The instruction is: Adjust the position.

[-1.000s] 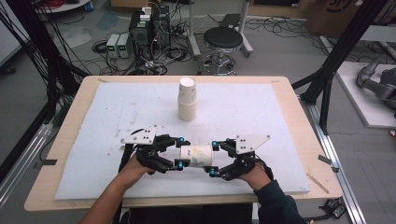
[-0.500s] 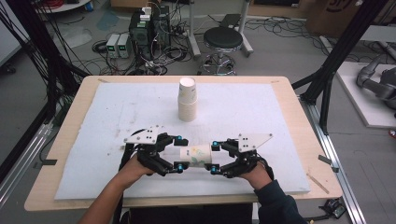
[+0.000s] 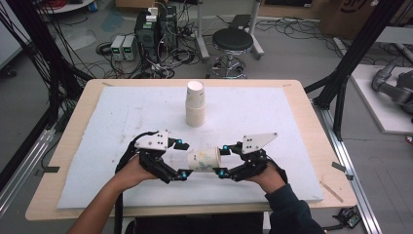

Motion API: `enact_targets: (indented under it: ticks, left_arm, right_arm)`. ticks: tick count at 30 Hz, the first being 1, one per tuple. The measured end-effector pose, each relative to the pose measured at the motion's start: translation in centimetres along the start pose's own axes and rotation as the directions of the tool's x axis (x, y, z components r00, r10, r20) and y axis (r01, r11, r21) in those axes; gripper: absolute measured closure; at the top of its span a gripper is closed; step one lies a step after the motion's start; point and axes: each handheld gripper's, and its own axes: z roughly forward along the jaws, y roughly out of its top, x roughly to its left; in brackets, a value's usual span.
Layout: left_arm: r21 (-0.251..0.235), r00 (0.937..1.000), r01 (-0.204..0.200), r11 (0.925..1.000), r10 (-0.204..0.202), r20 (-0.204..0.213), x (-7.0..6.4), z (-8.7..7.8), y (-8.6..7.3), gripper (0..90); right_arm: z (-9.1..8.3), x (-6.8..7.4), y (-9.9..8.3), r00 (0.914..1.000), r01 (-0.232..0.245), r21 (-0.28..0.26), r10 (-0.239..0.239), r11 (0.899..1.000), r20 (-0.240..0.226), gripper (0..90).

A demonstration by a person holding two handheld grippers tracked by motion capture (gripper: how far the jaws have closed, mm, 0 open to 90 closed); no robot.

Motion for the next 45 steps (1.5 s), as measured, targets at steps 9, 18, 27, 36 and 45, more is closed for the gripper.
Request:
enact_targets:
  ticks: [9, 18, 27, 36, 45]
  left_arm:
    - [0.093, 0.9995, -0.028, 0.9953, 0.029, -0.009, 0.0, 0.7, 0.2, 15.3]
    - [0.166, 0.9984, -0.055, 0.9846, 0.056, 0.0, -0.1, 1.4, 0.5, 15.8]
    - [0.24, 0.997, -0.078, 0.9676, 0.076, 0.016, -0.2, 2.5, 0.9, 16.9]
    - [0.29, 0.9968, -0.08, 0.9537, 0.077, 0.021, -0.1, 3.2, 1.0, 19.2]
    - [0.31, 0.9978, -0.067, 0.9484, 0.063, 0.023, 0.2, 3.8, 1.0, 23.8]
  right_arm:
    - [0.9, -0.1, 1.8, 0.9984, 0.056, 0.147, -0.057, 0.987, 0.002, 37.1]
    - [1.7, 0.2, 3.3, 0.9941, 0.108, 0.254, -0.106, 0.961, -0.02, 37.2]
    - [2.5, 0.3, 4.7, 0.9868, 0.16, 0.343, -0.159, 0.925, -0.032, 37.2]
    - [3.0, 0.5, 5.7, 0.9804, 0.189, 0.417, -0.195, 0.889, -0.029, 37.1]
    - [3.6, 0.9, 6.7, 0.9715, 0.222, 0.486, -0.234, 0.845, -0.036, 37.2]
